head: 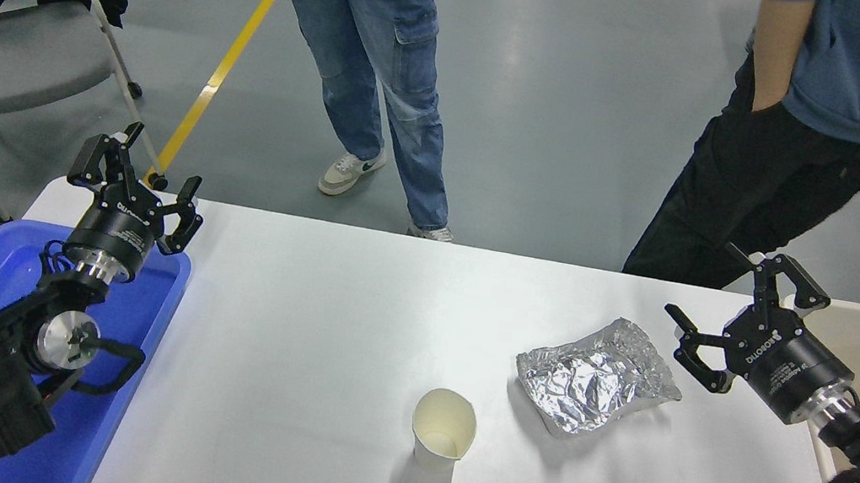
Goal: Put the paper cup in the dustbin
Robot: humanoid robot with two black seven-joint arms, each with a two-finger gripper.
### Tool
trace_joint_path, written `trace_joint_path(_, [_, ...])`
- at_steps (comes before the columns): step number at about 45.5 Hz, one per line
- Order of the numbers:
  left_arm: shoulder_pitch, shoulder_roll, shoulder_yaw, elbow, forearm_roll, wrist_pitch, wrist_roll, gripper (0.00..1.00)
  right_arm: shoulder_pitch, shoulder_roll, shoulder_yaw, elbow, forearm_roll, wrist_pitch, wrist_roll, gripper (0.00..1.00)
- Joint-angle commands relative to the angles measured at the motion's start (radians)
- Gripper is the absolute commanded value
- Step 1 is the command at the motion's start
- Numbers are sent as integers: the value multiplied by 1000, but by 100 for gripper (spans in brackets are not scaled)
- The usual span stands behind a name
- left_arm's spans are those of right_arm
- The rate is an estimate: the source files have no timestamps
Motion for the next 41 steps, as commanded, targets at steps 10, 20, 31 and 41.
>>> trace_joint_path(10, [4,3,-3,-3,0,-2,1,100,-34,-249,-54,300,-273,-13,2,100])
trace_joint_path(20, [6,5,-5,-3,0,-2,1,100,72,-306,-183,350,-416,-18,2,100])
trace_joint_path(31, [6,6,-5,-3,0,-2,1,100,270,-302,-439,331,-560,-85,2,100])
trace_joint_path(41, [7,5,-5,-3,0,-2,1,100,505,-237,-671,260,-566,-122,2,100])
